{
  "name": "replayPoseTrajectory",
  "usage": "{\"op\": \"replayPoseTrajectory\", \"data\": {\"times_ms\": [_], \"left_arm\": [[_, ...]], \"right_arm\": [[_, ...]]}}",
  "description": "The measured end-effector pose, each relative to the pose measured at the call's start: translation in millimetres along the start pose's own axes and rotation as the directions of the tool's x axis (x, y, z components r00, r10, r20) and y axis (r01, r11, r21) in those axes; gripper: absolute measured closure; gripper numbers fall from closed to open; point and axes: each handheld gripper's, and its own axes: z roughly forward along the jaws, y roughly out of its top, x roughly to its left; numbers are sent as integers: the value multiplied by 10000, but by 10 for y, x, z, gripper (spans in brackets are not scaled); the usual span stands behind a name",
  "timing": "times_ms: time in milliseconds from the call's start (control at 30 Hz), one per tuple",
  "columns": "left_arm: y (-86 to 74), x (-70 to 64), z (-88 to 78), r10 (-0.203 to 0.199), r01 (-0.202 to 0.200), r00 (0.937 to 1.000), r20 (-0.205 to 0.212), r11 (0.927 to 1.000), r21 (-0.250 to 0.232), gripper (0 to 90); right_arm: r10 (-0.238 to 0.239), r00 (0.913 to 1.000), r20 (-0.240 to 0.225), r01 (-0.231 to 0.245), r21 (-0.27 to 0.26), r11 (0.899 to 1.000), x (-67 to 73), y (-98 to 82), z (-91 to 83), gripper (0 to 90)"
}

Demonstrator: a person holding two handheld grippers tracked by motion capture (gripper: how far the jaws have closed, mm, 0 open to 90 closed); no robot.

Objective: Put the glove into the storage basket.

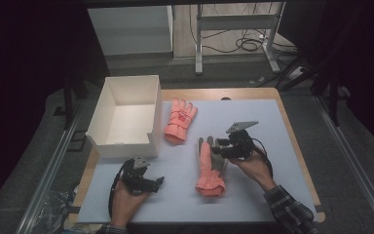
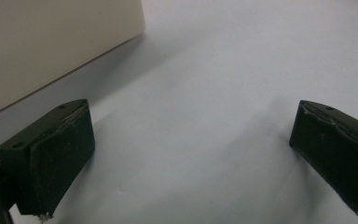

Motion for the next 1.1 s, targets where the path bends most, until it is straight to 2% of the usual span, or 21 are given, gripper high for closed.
{"op": "replayPoseTrajectory", "data": {"times_ms": [167, 200, 300, 600, 700, 967, 1100], "left_arm": [[-1, -1, 1, -5, 5, 10000, 0, 10000, -17, 0], [-1, 0, 1, -3, 3, 10000, 2, 10000, -15, 1], [-1, -1, 1, -4, 4, 10000, 3, 10000, -18, 1], [0, 4, 0, 50, -50, 10000, 4, 10000, 3, 1], [0, 3, 2, 46, -46, 10000, 2, 10000, -18, 1], [0, 3, 1, 38, -38, 10000, -2, 10000, -10, 1], [0, 3, 1, 42, -42, 10000, -6, 10000, -7, 1]], "right_arm": [[335, 9993, 159, -331, -220, 9992, -73, 225, 93, 477], [470, 9988, 167, -464, -320, 9984, -106, 314, 139, 466], [536, 9985, 140, -530, -415, 9977, -133, 399, 192, 456], [284, 9985, 473, -274, -207, 9994, -169, 738, 512, 398], [305, 9987, 404, -299, -153, 9994, -186, 830, 623, 401], [-127, 9988, 467, 123, 103, 9999, -242, 1049, 910, 527], [-162, 9990, 412, 151, 283, 9995, -273, 1151, 1063, 563]]}}
